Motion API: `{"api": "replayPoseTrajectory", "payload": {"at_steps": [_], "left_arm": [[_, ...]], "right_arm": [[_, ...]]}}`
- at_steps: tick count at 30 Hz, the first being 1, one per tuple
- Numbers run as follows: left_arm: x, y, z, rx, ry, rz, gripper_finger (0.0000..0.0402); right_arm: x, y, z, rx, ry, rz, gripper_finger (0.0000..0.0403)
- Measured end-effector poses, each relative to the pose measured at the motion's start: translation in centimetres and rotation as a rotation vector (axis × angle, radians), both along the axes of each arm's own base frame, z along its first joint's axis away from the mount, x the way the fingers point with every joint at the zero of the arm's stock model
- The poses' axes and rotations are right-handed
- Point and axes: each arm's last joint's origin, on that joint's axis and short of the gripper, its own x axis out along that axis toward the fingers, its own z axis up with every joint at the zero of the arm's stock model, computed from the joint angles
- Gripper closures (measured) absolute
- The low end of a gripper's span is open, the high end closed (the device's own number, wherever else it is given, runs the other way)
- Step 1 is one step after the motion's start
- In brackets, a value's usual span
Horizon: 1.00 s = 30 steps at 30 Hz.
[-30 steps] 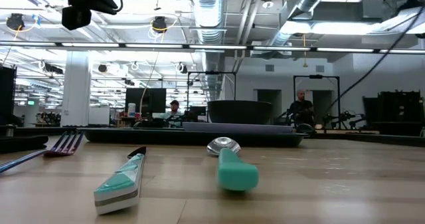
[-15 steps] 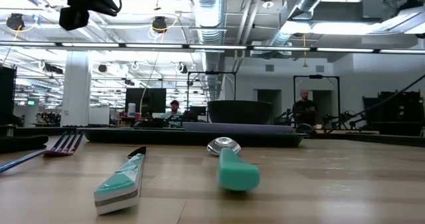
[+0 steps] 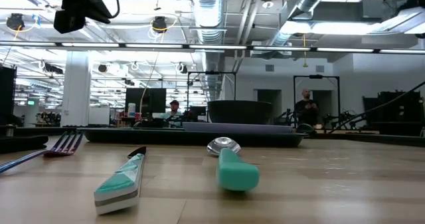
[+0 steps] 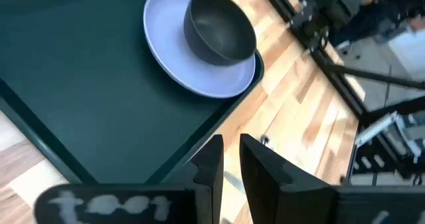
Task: Set up tray
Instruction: Put the black napkin to the left of the purple plate on the black tray
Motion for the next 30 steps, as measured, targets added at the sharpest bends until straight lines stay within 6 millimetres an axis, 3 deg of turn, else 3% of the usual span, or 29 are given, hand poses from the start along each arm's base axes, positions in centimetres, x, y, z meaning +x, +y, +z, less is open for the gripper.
{"api": "replayPoseTrajectory", "payload": {"at_steps": [8, 19, 27, 30], "left_arm": [[-0.2, -0.1, -0.3, 0.037, 0.046, -0.033, 0.0364], [-0.3, 0.2, -0.3, -0.021, 0.039, 0.106, 0.0364], [-0.3, 0.3, -0.3, -0.038, 0.034, 0.16, 0.0364], [-0.3, 0.3, -0.3, -0.039, 0.034, 0.163, 0.0364]], "right_arm": [[-1.4, -0.9, -3.8, 0.037, -0.105, -0.042, 0.0214], [-4.2, -1.7, -7.7, 0.032, -0.144, -0.083, 0.0214], [-6.5, -1.9, -7.4, -0.018, -0.208, -0.079, 0.0214], [-6.8, -2.1, -8.1, -0.006, -0.139, -0.092, 0.0214]]}}
